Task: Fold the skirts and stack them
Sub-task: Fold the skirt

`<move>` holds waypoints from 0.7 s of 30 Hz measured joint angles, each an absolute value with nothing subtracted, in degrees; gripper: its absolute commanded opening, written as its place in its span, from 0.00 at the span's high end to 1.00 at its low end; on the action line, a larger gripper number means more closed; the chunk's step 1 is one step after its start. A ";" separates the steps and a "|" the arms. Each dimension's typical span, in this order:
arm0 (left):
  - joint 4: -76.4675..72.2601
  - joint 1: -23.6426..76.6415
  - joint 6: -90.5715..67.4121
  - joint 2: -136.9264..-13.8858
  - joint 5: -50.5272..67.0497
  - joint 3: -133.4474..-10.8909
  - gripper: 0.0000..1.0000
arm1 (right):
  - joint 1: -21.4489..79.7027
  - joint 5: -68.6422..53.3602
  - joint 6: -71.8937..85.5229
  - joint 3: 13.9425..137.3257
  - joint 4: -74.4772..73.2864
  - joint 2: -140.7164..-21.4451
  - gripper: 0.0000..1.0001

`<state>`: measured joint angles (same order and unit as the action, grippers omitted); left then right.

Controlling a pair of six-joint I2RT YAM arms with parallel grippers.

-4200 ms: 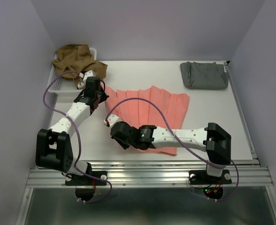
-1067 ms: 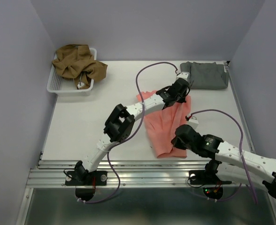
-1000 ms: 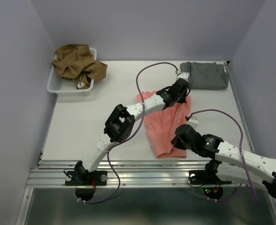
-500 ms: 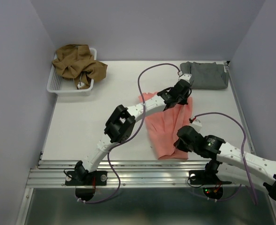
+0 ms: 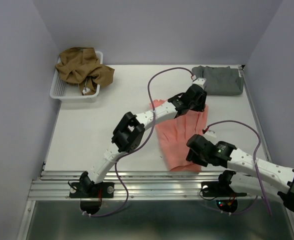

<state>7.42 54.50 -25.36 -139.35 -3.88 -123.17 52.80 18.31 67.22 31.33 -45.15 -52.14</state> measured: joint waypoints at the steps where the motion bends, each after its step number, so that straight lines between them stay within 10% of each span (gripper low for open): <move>1: 6.96 54.39 -25.43 -139.35 -3.62 -123.55 0.38 | 52.80 18.70 67.24 32.36 -46.63 -52.64 0.40; 3: 6.22 54.24 -25.12 -139.35 -3.27 -123.92 0.17 | 52.80 19.84 67.26 35.11 -49.91 -53.17 0.34; 5: 5.48 54.11 -24.97 -139.35 -3.16 -124.27 0.01 | 52.80 21.45 67.02 38.39 -53.45 -53.21 0.00; 21: 7.25 53.47 -20.47 -120.44 -10.13 -114.41 0.01 | 52.80 27.51 49.65 50.57 -50.17 -55.22 0.00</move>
<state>7.25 53.47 -20.47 -120.44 -10.13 -114.41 52.80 27.51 49.65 50.57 -50.17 -55.22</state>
